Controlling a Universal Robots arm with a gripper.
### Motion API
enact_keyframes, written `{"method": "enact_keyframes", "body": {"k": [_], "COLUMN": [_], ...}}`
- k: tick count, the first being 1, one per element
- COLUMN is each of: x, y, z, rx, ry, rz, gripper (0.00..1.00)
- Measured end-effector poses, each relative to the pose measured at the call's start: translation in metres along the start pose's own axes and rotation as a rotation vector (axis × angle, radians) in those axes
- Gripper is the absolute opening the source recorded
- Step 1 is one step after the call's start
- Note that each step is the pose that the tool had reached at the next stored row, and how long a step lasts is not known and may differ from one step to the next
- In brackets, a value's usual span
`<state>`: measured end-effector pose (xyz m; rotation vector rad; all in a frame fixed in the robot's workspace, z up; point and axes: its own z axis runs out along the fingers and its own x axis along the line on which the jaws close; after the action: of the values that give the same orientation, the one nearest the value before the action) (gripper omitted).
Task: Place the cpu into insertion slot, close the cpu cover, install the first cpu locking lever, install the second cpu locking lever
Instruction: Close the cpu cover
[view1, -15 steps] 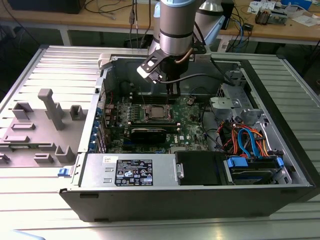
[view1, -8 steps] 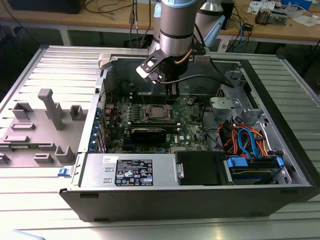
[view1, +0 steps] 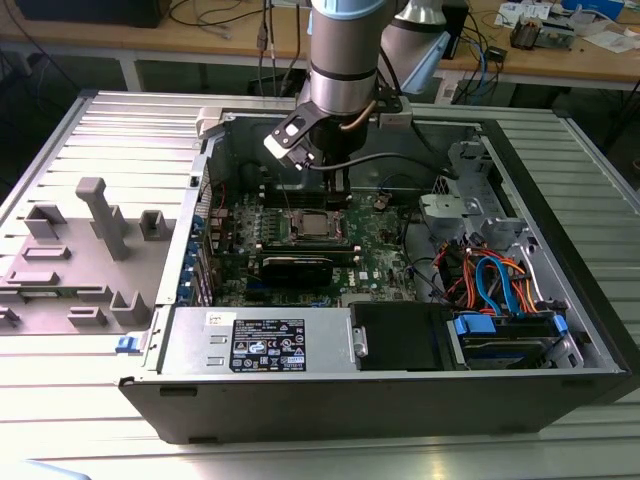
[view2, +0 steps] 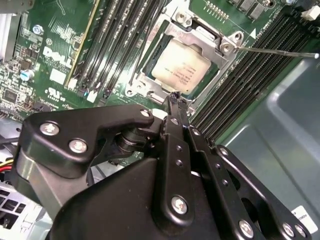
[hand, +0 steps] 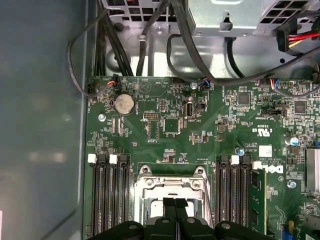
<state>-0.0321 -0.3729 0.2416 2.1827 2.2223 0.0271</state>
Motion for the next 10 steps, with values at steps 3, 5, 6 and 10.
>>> {"method": "enact_keyframes", "body": {"k": [3, 5, 6, 10], "x": [0.0000, 0.0000, 0.0001, 0.0004], "y": [-0.0001, -0.0003, -0.0024, -0.0149], "z": [0.0001, 0.0002, 0.0007, 0.0026], "rx": [-0.0001, -0.0002, -0.0002, -0.0002], "ry": [0.0002, 0.0002, 0.0003, 0.0003], "rz": [0.000, 0.000, 0.000, 0.000], "gripper": [0.11, 0.11, 0.11, 0.11]}}
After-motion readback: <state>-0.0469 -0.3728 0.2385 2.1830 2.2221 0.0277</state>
